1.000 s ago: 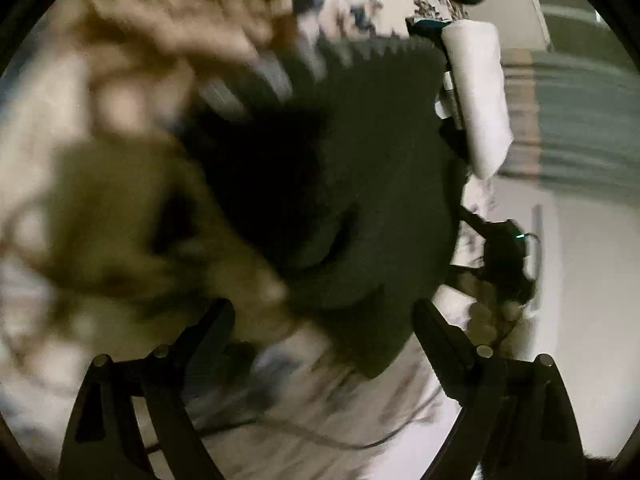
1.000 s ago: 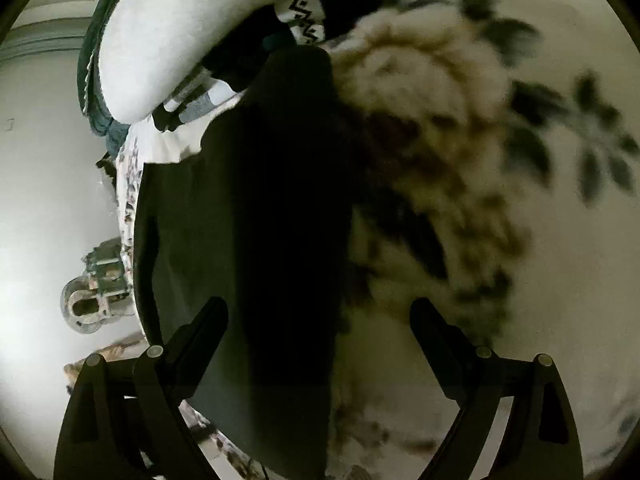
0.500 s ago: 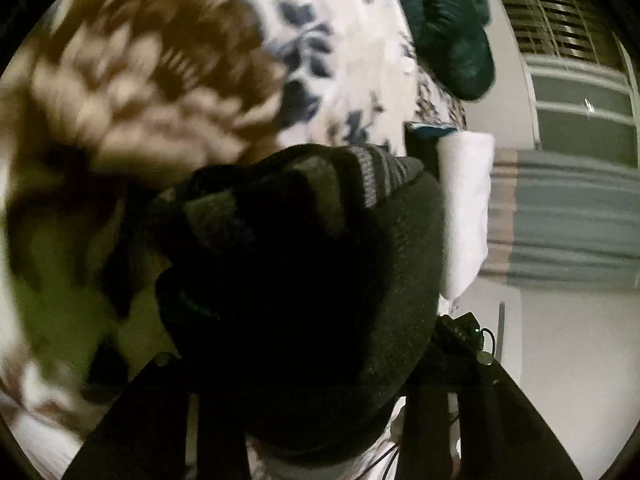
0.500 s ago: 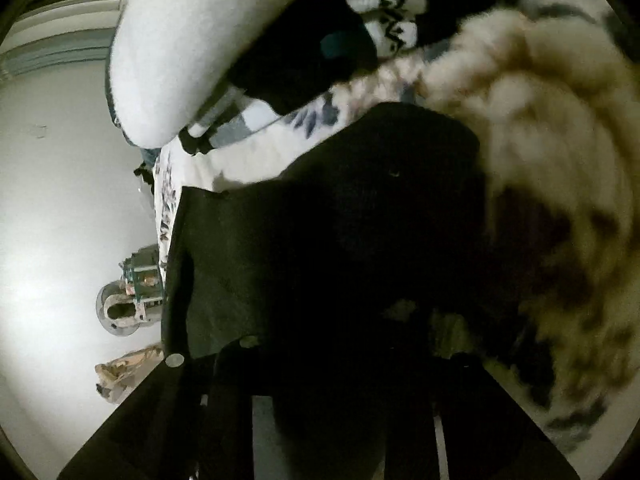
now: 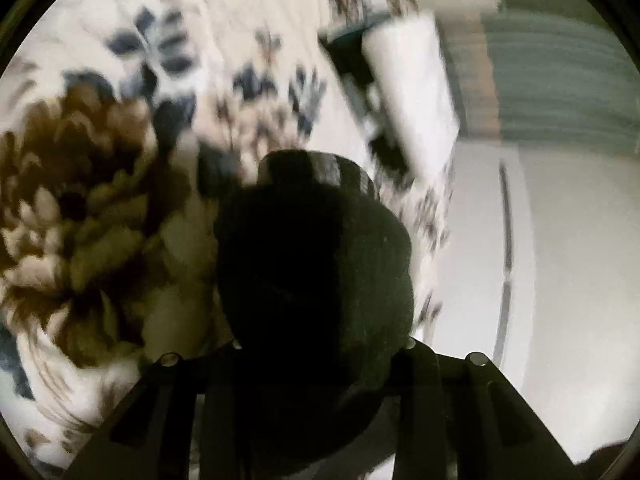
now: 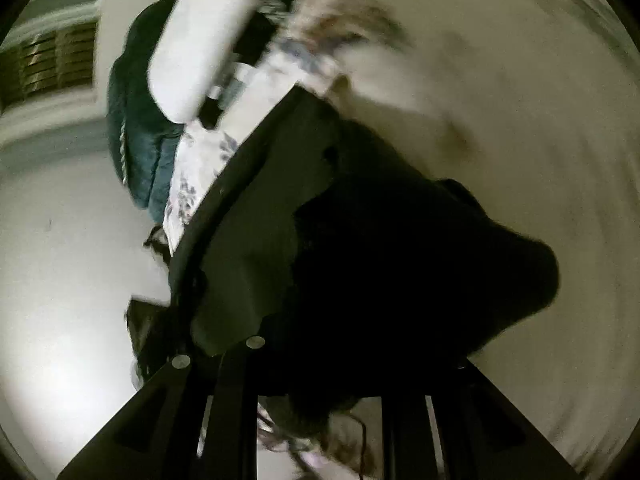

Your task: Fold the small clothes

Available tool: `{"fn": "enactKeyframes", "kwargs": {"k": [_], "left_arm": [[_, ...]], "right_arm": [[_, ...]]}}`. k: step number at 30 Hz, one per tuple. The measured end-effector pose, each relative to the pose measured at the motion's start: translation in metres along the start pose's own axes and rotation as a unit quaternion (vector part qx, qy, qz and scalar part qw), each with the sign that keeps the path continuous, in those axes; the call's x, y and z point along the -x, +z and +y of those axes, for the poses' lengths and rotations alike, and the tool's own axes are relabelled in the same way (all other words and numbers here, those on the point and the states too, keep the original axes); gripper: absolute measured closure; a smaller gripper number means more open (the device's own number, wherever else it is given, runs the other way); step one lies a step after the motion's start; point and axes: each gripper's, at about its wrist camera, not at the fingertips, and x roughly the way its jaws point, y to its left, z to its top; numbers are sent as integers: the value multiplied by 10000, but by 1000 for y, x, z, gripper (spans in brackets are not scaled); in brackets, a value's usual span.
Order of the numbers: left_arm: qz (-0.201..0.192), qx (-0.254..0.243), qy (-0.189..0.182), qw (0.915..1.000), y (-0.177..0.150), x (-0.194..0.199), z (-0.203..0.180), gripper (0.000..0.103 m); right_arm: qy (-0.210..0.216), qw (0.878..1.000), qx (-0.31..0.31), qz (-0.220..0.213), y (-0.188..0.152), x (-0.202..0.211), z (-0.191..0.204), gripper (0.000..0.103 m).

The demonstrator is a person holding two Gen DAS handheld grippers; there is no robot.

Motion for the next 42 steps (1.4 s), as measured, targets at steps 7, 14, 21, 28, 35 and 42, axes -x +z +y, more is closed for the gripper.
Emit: {"fn": "enactKeyframes", "kwargs": {"k": [7,14,21,28,35,42], "left_arm": [[42,129,720,9973,-39,-28,41,34],[-896,324,836,9919,-79,20,30,29],[-952,67,1582,9828,-100,22,41,29],[-1078,-67,1564,9818,-106,6,44,29],[-1229,-257,1606,9790,-104,1,43,31],[-1130,-383,1483,9817,-101,-10,41,31]], "right_arm": [[-938,9927,-259,717,-48,-27,-59,54],[-1282,9872,113,941,-38,19,-44,37],[-1661,9633,1922,872,-20,28,75,35],[-1155,8992,3924,1553,-7,-118,232,41],[-2254,7753,5297,2599,-41,-263,279,60],[-2330,7894,5237,2198,-32,-266,284,97]]}}
